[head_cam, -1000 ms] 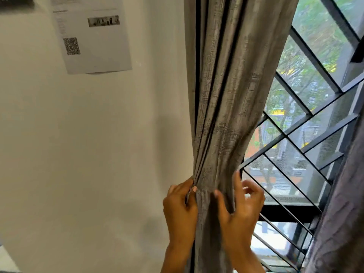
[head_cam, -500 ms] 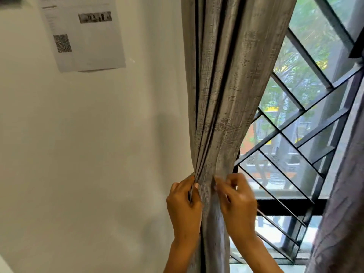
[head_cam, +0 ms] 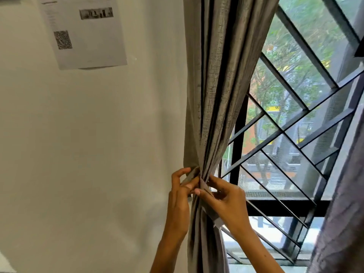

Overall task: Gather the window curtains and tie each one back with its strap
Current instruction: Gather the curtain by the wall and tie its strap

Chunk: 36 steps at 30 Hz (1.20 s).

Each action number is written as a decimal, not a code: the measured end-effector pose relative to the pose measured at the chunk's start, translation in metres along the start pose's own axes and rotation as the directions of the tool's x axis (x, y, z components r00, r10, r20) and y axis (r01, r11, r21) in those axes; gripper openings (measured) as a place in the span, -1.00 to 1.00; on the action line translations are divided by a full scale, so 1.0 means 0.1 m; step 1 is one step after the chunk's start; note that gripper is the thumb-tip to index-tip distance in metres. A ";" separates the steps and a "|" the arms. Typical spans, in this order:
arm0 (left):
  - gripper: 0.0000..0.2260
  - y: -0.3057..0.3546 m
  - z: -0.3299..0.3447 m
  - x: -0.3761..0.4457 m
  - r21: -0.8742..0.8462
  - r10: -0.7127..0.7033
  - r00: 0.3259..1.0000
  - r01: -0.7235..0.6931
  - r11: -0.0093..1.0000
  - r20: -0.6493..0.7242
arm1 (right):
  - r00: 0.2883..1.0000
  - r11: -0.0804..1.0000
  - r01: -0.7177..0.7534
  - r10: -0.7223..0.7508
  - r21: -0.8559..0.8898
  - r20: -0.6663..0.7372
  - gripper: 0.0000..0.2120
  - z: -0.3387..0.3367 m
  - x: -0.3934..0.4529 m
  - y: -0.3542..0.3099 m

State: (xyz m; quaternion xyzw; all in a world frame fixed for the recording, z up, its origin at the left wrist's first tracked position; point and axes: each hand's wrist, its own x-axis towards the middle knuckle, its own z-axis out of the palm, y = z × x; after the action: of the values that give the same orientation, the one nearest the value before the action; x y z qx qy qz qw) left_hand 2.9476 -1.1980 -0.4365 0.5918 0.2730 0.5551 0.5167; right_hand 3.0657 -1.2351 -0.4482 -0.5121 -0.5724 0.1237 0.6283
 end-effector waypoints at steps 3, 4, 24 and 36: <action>-0.85 0.02 0.00 -0.01 -0.016 0.010 1.000 -0.010 1.000 -0.013 | 0.999 0.997 0.036 -0.037 -0.061 -0.014 -0.78 0.01 0.07 0.01; -0.86 0.02 0.00 -0.02 -0.010 0.013 1.000 -0.013 1.000 -0.022 | 0.999 0.997 0.038 -0.039 -0.067 -0.012 -0.81 0.00 0.08 0.00; -0.76 -0.02 0.30 -0.04 0.467 0.241 0.918 -0.071 0.882 -0.315 | 0.952 0.955 -0.209 0.150 0.212 0.266 -0.79 0.04 -0.01 -0.03; -0.87 0.04 -0.17 0.16 0.206 0.055 0.998 -0.049 0.977 -0.021 | 0.994 0.999 -0.029 0.026 0.036 0.105 -0.51 -0.25 0.24 0.14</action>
State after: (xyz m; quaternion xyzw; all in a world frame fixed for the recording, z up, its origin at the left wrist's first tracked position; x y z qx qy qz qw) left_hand 2.9345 -1.1793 -0.4294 0.6414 0.3200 0.5452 0.4346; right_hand 3.1006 -1.2237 -0.4406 -0.5008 -0.5950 0.1698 0.6052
